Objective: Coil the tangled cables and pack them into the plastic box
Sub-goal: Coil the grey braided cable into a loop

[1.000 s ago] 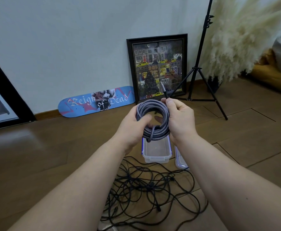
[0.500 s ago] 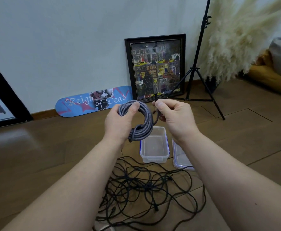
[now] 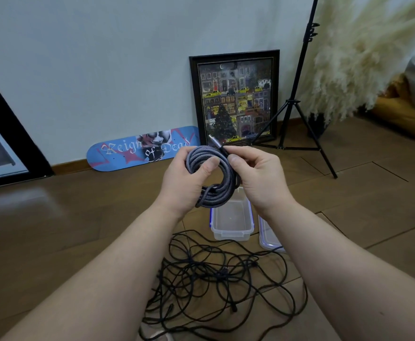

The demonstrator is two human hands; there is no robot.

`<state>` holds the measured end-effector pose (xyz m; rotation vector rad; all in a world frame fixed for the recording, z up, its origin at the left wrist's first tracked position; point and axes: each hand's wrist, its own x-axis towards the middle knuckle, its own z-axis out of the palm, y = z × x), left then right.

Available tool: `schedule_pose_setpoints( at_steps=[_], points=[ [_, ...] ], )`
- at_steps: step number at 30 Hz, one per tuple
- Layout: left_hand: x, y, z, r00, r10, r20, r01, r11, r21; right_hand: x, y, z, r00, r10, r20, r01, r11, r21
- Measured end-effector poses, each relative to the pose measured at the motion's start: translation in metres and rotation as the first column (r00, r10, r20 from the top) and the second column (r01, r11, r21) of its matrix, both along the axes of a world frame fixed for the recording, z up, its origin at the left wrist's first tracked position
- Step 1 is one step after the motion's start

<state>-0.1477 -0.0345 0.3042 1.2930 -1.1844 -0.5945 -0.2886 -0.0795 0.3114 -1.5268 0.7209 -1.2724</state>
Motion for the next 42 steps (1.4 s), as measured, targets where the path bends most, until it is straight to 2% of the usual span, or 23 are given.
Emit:
schedule_pose_setpoints(
  at_steps=[3,6,10,13,16,20,24,29,31,36,42],
  points=[
    [0.000,0.001,0.002,0.999,-0.020,-0.025,0.020,1.000,-0.013,-0.002,0.001,-0.001,1.000,-0.013,-0.027,0.012,0.999,-0.036],
    [0.000,0.004,0.004,0.995,-0.077,-0.065,0.076,0.997,-0.019,-0.005,0.003,0.000,1.000,0.016,0.020,-0.016,1.000,-0.001],
    [-0.001,0.005,0.006,0.987,-0.137,-0.079,0.138,0.990,0.005,-0.007,0.005,0.004,0.970,0.130,0.204,-0.175,0.959,0.221],
    [0.001,0.006,0.008,0.984,-0.160,-0.079,0.163,0.986,0.030,-0.009,0.004,0.003,0.926,0.230,0.300,-0.334,0.869,0.365],
    [0.002,0.007,0.012,0.980,-0.195,-0.038,0.196,0.980,0.035,-0.016,-0.002,0.002,0.904,0.340,0.259,-0.424,0.790,0.443],
    [0.002,0.008,0.014,0.968,-0.250,0.015,0.249,0.968,0.040,-0.017,0.000,0.002,0.857,0.489,0.163,-0.509,0.757,0.410],
    [-0.002,0.006,0.013,0.974,-0.224,-0.018,0.224,0.974,0.018,-0.010,0.000,0.001,0.873,0.414,0.259,-0.486,0.790,0.373],
    [-0.001,0.006,0.012,0.943,-0.227,-0.245,0.230,0.973,-0.015,-0.006,0.002,0.003,0.906,0.286,0.312,-0.387,0.859,0.335],
    [-0.002,0.005,0.014,0.934,-0.210,-0.289,0.210,0.977,-0.032,-0.006,0.003,0.004,0.923,0.241,0.301,-0.340,0.877,0.339],
    [-0.003,0.006,0.018,0.965,-0.095,-0.244,0.104,0.994,0.028,-0.004,0.003,0.003,0.946,0.177,0.270,-0.265,0.904,0.335],
    [-0.005,0.005,0.019,0.941,-0.090,-0.325,0.106,0.994,0.030,0.006,0.004,0.001,0.939,0.165,0.303,-0.269,0.899,0.345]
  ],
)
